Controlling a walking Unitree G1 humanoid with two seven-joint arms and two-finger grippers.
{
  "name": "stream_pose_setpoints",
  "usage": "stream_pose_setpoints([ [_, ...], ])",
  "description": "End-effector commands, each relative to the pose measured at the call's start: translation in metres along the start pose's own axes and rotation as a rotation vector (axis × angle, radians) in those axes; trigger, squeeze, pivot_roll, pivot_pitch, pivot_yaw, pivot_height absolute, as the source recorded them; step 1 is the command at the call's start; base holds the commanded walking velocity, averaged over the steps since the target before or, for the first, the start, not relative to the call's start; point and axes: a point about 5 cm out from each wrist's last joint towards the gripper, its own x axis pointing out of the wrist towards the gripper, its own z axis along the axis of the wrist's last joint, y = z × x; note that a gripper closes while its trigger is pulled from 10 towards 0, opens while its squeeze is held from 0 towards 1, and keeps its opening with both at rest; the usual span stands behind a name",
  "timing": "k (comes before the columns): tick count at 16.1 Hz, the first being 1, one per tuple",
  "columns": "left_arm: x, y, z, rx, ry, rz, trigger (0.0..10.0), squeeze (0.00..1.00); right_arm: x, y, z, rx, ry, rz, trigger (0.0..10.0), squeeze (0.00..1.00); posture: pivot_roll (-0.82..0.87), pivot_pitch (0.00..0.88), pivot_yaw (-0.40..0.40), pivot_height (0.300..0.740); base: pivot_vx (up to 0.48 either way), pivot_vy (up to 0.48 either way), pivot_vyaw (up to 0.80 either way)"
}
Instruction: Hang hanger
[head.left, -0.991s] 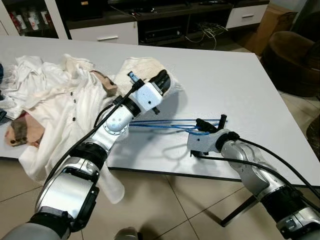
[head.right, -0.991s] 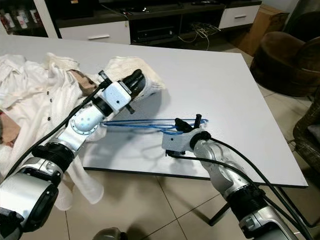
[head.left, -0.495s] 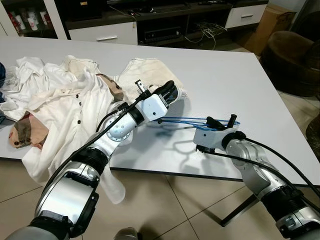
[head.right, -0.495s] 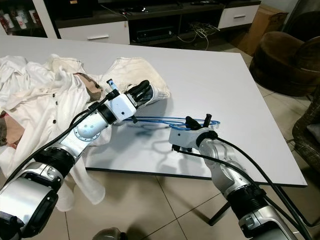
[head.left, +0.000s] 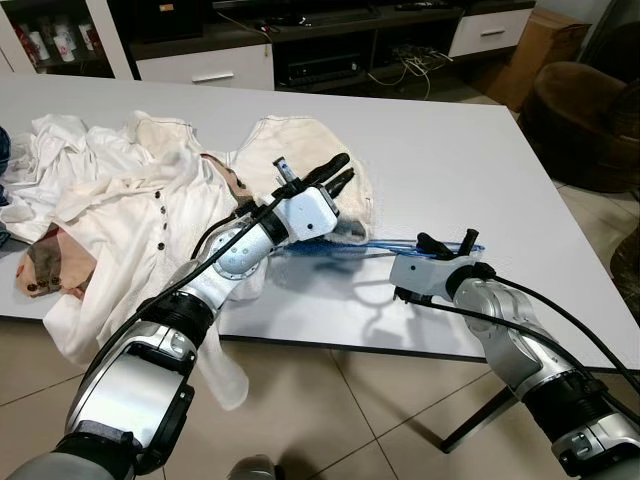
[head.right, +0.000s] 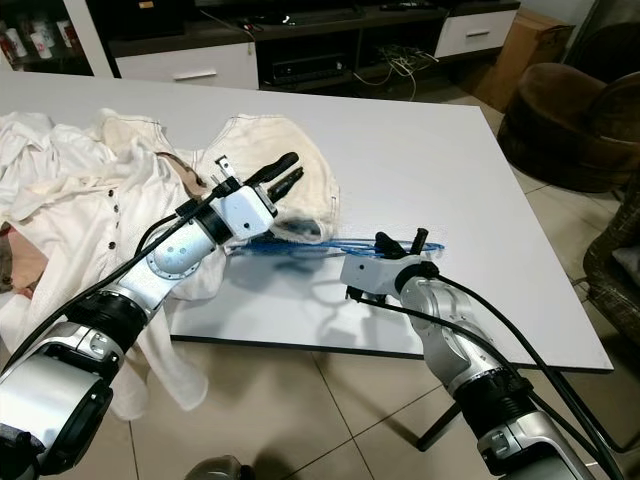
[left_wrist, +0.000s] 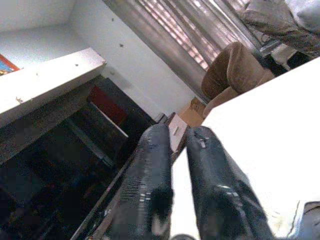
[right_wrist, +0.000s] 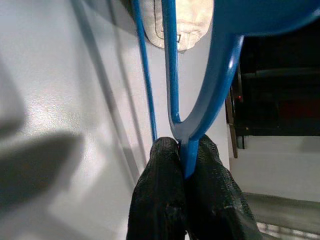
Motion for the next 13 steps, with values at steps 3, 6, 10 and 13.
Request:
stream_pose_setpoints([
  [3, 0.002, 0.016, 0.004, 0.047, -0.021, 0.093, 10.0, 0.00, 0.002, -0.012, 0.000, 0.016, 0.006, -0.037, 10.0, 0.00, 0.11, 0.001, 0.003, 0.740, 0.000, 0.000, 0.00],
  [6, -0.013, 0.032, -0.025, -0.336, 0.200, 0.341, 10.0, 0.00, 0.002, -0.013, -0.004, 0.017, 0.026, -0.043, 10.0, 0.00, 0.11, 0.000, 0.005, 0.740, 0.000, 0.000, 0.00],
  [10, -0.034, 0.014, -0.039, -0.545, 0.309, 0.377, 10.0, 0.00, 0.003, -0.014, -0.010, 0.017, 0.050, -0.046, 10.0, 0.00, 0.12, 0.000, 0.000, 0.740, 0.000, 0.000, 0.00],
  [13, -0.045, 0.007, -0.037, -0.642, 0.353, 0.363, 10.0, 0.00, 0.006, -0.017, -0.013, 0.013, 0.068, -0.054, 10.0, 0.00, 0.13, 0.000, 0.000, 0.740, 0.000, 0.000, 0.00],
])
